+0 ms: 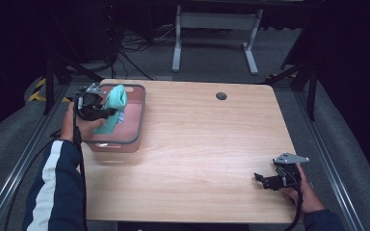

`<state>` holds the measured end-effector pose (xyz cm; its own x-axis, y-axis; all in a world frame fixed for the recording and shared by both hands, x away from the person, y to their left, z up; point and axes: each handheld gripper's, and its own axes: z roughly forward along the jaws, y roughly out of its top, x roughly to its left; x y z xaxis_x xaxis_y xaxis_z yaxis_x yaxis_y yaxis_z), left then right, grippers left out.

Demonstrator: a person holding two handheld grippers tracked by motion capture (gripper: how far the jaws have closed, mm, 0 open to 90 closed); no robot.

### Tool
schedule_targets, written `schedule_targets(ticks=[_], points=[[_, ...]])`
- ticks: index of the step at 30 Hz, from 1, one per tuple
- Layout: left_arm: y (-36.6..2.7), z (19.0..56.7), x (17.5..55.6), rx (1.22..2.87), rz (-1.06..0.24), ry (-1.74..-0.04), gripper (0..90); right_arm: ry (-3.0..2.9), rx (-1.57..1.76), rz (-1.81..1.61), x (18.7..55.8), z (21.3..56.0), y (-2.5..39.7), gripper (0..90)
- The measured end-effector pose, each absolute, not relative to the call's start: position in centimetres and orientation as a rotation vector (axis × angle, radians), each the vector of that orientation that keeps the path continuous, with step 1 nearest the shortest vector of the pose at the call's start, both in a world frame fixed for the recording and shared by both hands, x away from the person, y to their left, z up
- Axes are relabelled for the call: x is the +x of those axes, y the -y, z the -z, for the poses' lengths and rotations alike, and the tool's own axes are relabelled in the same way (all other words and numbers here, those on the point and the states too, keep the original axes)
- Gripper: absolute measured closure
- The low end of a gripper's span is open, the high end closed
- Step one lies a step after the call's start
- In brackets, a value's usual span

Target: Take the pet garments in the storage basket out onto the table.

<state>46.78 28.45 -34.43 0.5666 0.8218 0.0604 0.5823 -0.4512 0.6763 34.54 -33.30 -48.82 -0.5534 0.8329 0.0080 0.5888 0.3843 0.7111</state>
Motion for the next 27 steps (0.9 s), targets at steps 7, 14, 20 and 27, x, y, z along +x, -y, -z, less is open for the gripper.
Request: schedule_targets(ticks=[7, 14, 20, 27], points=[[-28.1, 32.6, 45.8, 2.151, -0.536, -1.065, 71.4, -2.297, 1.237, -0.965, 34.5, 48.8, 33.3, 0.7], [-27.4, 31.5, 45.2, 2.149, -0.554, -1.007, 71.4, -2.297, 1.237, -0.965, 34.5, 48.8, 33.3, 0.7], [-26.1, 30.5, 44.6, 2.149, -0.560, -0.958, 71.4, -2.297, 1.237, -0.965, 34.5, 48.8, 33.3, 0.7], [-24.3, 29.6, 44.1, 2.161, -0.557, -0.892, 71.4, -2.297, 1.236, -0.965, 34.5, 48.8, 33.3, 0.7]])
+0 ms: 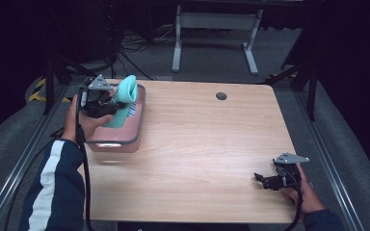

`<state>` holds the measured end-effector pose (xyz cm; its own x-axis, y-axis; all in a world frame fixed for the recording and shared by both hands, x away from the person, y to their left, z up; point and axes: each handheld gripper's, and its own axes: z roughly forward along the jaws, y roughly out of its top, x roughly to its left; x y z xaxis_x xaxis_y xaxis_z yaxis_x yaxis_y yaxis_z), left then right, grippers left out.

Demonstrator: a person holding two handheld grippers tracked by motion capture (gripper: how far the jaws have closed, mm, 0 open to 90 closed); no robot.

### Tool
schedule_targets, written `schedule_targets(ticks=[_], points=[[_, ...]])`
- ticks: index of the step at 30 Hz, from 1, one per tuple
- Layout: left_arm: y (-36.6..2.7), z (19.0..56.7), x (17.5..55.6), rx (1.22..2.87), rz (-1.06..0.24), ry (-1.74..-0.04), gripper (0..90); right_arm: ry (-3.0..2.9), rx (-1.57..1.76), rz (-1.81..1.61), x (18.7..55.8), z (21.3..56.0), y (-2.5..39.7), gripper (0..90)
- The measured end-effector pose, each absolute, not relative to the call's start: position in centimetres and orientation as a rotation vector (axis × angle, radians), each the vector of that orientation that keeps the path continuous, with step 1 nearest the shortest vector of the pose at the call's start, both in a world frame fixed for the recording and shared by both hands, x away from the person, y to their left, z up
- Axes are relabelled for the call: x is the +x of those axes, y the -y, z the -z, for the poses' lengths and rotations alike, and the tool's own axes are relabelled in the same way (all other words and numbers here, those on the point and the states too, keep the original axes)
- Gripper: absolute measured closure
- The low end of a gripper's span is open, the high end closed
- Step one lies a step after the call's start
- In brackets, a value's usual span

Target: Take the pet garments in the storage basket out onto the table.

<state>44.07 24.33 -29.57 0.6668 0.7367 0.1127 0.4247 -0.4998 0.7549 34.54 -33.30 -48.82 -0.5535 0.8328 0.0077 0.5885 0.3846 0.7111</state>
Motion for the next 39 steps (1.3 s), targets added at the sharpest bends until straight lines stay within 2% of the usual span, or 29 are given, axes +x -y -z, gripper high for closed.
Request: schedule_targets(ticks=[22, 39], points=[[-16.9, 30.0, 43.5, 2.248, -0.480, -0.668, 71.3, -2.297, 1.237, -0.965, 34.5, 48.8, 33.3, 0.7], [-9.2, 34.0, 44.3, 2.369, -0.340, -0.560, 71.3, -2.298, 1.235, -0.965, 34.5, 48.8, 33.3, 0.7]])
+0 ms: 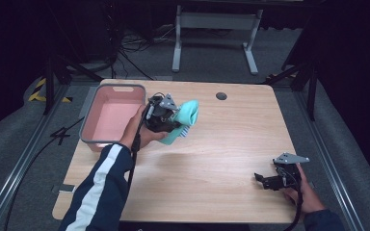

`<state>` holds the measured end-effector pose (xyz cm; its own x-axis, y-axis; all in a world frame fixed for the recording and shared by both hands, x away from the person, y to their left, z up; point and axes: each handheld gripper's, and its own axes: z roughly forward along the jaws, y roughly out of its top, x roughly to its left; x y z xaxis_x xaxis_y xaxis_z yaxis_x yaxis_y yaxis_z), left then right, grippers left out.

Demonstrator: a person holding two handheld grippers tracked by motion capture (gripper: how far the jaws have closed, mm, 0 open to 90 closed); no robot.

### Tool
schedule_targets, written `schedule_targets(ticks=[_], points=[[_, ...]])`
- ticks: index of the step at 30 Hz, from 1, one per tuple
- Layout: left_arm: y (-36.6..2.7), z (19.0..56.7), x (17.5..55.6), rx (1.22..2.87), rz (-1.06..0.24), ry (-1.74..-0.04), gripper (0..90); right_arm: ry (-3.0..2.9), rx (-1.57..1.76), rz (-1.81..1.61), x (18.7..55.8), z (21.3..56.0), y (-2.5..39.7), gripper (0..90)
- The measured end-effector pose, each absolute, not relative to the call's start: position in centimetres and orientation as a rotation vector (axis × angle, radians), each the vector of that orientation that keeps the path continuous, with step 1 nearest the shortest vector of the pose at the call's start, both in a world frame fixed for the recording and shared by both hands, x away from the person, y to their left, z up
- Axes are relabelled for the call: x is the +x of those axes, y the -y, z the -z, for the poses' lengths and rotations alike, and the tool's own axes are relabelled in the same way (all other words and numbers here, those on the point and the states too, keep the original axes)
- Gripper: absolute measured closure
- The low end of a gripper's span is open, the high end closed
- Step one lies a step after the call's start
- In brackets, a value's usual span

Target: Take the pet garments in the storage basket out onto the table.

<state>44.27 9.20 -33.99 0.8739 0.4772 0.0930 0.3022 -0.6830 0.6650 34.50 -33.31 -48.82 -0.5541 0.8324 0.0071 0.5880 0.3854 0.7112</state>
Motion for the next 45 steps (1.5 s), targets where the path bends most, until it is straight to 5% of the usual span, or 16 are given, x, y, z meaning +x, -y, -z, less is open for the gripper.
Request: schedule_targets(ticks=[27, 39, 45], points=[[-2.8, 43.2, 45.4, 2.533, -0.170, -0.560, 67.7, -2.298, 1.235, -0.965, 34.5, 48.8, 33.3, 0.7], [-1.5, 45.0, 45.1, 2.562, -0.157, -0.561, 50.8, -2.298, 1.236, -0.965, 34.5, 48.8, 33.3, 0.7], [-2.1, 43.9, 45.1, 2.507, -0.153, -0.583, 30.5, -2.298, 1.235, -0.965, 34.5, 48.8, 33.3, 0.7]])
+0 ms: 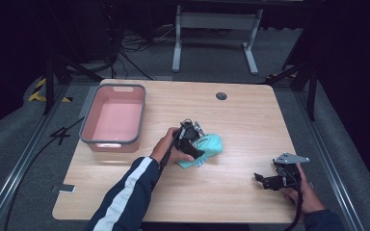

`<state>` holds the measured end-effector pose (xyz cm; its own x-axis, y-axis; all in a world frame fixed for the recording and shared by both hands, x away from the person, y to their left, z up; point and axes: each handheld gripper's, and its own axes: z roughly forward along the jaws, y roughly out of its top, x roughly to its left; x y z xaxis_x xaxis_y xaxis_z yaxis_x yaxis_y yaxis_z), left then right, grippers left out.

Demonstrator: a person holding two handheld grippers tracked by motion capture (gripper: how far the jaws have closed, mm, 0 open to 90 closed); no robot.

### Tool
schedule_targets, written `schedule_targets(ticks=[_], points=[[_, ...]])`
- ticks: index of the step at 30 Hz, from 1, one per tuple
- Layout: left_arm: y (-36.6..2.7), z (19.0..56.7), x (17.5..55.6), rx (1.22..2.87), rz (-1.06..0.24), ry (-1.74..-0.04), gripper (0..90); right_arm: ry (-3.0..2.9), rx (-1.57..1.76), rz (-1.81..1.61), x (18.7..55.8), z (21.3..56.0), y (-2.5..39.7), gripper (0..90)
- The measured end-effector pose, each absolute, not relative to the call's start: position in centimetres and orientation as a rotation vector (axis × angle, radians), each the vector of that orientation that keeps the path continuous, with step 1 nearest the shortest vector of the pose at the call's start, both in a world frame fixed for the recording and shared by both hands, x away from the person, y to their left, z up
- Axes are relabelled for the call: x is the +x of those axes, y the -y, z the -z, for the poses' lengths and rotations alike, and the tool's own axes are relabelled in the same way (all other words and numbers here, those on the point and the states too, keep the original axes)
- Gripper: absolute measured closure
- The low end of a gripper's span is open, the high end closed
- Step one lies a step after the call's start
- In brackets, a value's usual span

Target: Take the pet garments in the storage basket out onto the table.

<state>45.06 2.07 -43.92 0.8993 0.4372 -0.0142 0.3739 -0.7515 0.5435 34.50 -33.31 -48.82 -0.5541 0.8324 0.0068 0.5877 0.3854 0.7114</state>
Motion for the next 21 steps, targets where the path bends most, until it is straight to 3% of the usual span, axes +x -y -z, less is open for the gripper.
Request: schedule_targets(ticks=[2, 21], points=[[-2.3, 43.4, 45.0, 2.482, -0.173, -0.592, 25.1, -2.298, 1.236, -0.965, 34.5, 48.8, 33.3, 0.7], [-5.2, 39.7, 43.3, 2.463, -0.281, -0.507, 23.9, -2.298, 1.236, -0.965, 34.5, 48.8, 33.3, 0.7]])
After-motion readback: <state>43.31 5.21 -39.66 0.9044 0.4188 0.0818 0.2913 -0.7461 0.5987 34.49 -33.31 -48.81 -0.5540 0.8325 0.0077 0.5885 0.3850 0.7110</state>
